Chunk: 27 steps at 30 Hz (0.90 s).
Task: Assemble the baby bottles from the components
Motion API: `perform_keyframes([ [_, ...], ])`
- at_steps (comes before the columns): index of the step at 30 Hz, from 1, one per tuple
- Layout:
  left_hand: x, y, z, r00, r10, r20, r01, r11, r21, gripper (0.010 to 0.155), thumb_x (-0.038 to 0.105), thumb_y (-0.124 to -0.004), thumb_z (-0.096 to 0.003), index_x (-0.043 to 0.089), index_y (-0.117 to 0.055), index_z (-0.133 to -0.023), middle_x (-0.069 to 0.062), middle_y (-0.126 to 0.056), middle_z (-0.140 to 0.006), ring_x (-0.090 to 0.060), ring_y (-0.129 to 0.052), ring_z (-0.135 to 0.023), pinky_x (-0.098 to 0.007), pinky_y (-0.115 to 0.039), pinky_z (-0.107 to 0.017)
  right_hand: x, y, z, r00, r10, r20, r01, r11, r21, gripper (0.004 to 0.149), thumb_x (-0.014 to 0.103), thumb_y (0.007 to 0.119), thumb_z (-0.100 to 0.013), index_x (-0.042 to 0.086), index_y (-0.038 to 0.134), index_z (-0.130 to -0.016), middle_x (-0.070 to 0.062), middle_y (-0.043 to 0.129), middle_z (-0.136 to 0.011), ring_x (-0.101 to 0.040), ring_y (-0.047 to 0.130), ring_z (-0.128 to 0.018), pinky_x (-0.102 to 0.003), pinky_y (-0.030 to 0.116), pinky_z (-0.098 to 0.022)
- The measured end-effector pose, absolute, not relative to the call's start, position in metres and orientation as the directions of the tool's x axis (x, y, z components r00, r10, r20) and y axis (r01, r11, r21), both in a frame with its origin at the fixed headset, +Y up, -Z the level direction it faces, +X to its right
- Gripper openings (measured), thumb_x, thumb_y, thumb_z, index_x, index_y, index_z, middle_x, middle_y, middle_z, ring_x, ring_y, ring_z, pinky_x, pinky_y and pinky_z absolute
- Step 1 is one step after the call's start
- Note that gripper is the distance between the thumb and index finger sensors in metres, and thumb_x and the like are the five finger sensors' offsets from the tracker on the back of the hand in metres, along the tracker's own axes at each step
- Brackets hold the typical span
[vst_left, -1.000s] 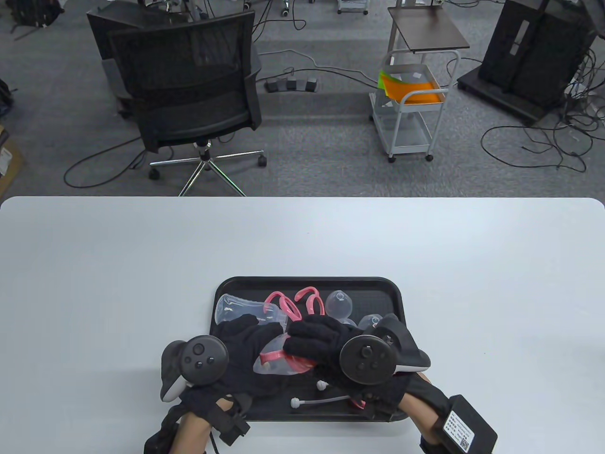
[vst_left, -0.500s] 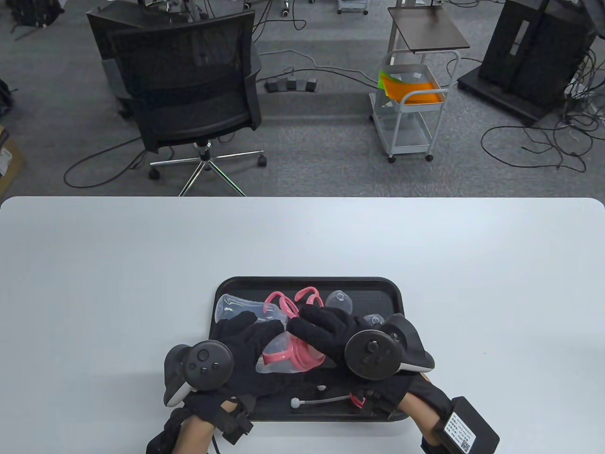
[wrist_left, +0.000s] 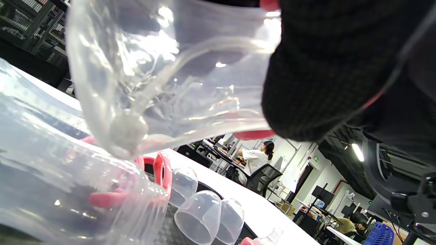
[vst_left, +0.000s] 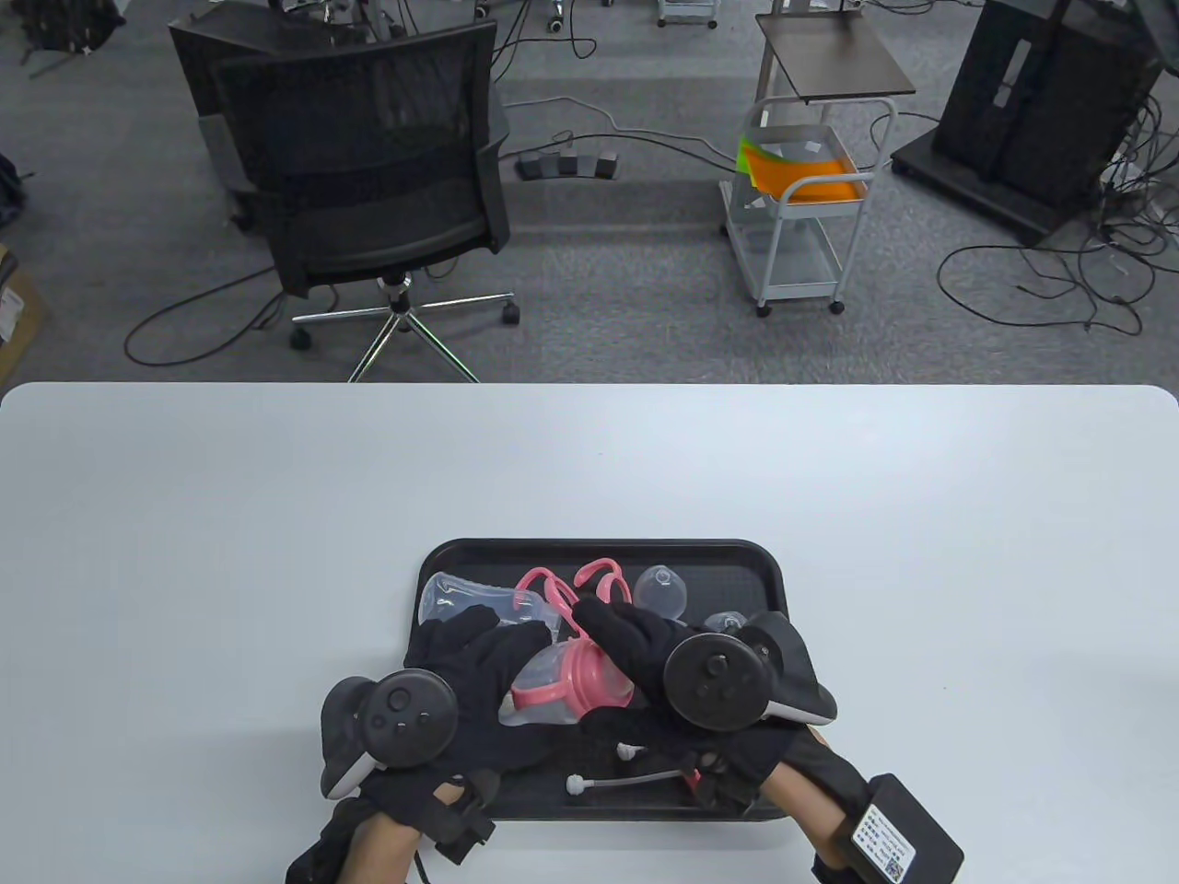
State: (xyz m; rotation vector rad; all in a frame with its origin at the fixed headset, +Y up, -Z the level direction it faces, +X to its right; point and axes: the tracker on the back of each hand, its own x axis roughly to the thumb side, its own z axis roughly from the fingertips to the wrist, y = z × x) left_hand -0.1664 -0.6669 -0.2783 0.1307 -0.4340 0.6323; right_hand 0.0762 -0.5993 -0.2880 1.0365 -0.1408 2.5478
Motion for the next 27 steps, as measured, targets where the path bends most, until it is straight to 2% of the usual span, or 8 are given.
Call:
perform_keyframes([
  [2,-0.167,-0.667,-0.278,0.718,0.548,0.429,-0.602,0.798,-0.012,0.1,0.059,-0.114,-0.0268,0.028,-0.067,-0.11,0.0,-0.077,-0.106,-0.045,-0.055,-0.108,-0.078,-0.031,-0.074,0.074,-0.598,-0.285,-0.633,0.267,0.726,-0.344,-0.938,0.046,0.092,0.048,0.094,-0.033,0.027,0.046,-0.108,-0.014,0.051,-0.11,-0.042,0.079,-0.09,-0.054,0.079,-0.059],
  [5,-0.167,-0.666,-0.278,0.714,0.551,0.432,-0.608,0.794,-0.007,0.1,0.059,-0.115,-0.0265,0.028,-0.067,-0.11,0.001,-0.077,-0.107,-0.045,-0.056,-0.108,-0.078,-0.031,-0.073,0.071,-0.598,-0.283,-0.639,0.256,0.725,-0.335,-0.942,0.036,0.085,0.038,0.096,-0.035,0.028,0.051,-0.106,-0.01,0.06,-0.107,-0.038,0.087,-0.084,-0.052,0.083,-0.056],
  [9,-0.167,-0.667,-0.277,0.724,0.539,0.431,-0.598,0.802,0.001,0.1,0.058,-0.115,-0.0266,0.029,-0.067,-0.109,0.001,-0.077,-0.107,-0.044,-0.058,-0.108,-0.078,-0.031,-0.074,0.071,-0.598,-0.283,-0.66,0.254,0.707,-0.345,-0.939,0.016,0.084,0.044,0.093,-0.035,0.018,0.054,-0.105,-0.019,0.071,-0.099,-0.035,0.096,-0.074,-0.048,0.088,-0.049],
  [15,-0.164,-0.665,-0.274,0.755,0.5,0.424,-0.569,0.821,0.045,0.1,0.058,-0.115,-0.0263,0.027,-0.068,-0.109,-0.001,-0.078,-0.106,-0.036,-0.079,-0.098,-0.078,-0.034,-0.075,0.072,-0.598,-0.284,-0.672,0.27,0.689,-0.387,-0.922,-0.016,0.083,0.048,0.092,-0.035,0.013,0.061,-0.103,-0.022,0.079,-0.092,-0.032,0.102,-0.067,-0.044,0.092,-0.046],
  [18,-0.16,-0.665,-0.273,0.789,0.457,0.411,-0.527,0.847,0.069,0.101,0.057,-0.115,-0.0259,0.024,-0.068,-0.109,-0.003,-0.079,-0.105,-0.034,-0.084,-0.097,-0.078,-0.037,-0.076,0.071,-0.599,-0.285,-0.679,0.269,0.682,-0.397,-0.917,-0.033,0.083,0.049,0.091,-0.035,0.012,0.062,-0.102,-0.022,0.082,-0.09,-0.031,0.103,-0.066,-0.044,0.093,-0.045],
  [21,-0.16,-0.663,-0.271,0.803,0.433,0.409,-0.515,0.85,0.11,0.101,0.058,-0.115,-0.0245,0.022,-0.07,-0.108,-0.006,-0.081,-0.103,-0.034,-0.089,-0.093,-0.077,-0.042,-0.075,0.074,-0.6,-0.289,-0.676,0.308,0.67,-0.409,-0.912,0.007,0.084,0.051,0.087,-0.036,0.014,0.056,-0.105,-0.019,0.079,-0.094,-0.031,0.1,-0.07,-0.045,0.091,-0.047],
  [24,-0.166,-0.659,-0.27,0.818,0.441,0.368,-0.52,0.841,0.15,0.101,0.06,-0.115,-0.0247,0.021,-0.071,-0.108,-0.006,-0.082,-0.102,-0.035,-0.091,-0.092,-0.076,-0.045,-0.076,0.092,-0.591,-0.295,-0.62,0.451,0.642,-0.562,-0.826,0.038,0.089,0.062,0.079,-0.035,0.018,0.05,-0.108,-0.016,0.069,-0.102,-0.039,0.09,-0.08,-0.049,0.086,-0.052],
  [27,-0.178,-0.658,-0.271,0.79,0.514,0.335,-0.587,0.792,0.169,0.1,0.059,-0.115,-0.0246,0.02,-0.072,-0.107,-0.006,-0.083,-0.101,-0.033,-0.092,-0.09,-0.075,-0.047,-0.075,0.119,-0.583,-0.309,-0.649,0.489,0.583,-0.608,-0.794,-0.01,0.085,0.063,0.079,-0.036,0.02,0.057,-0.106,-0.015,0.072,-0.1,-0.039,0.089,-0.082,-0.05,0.085,-0.053],
])
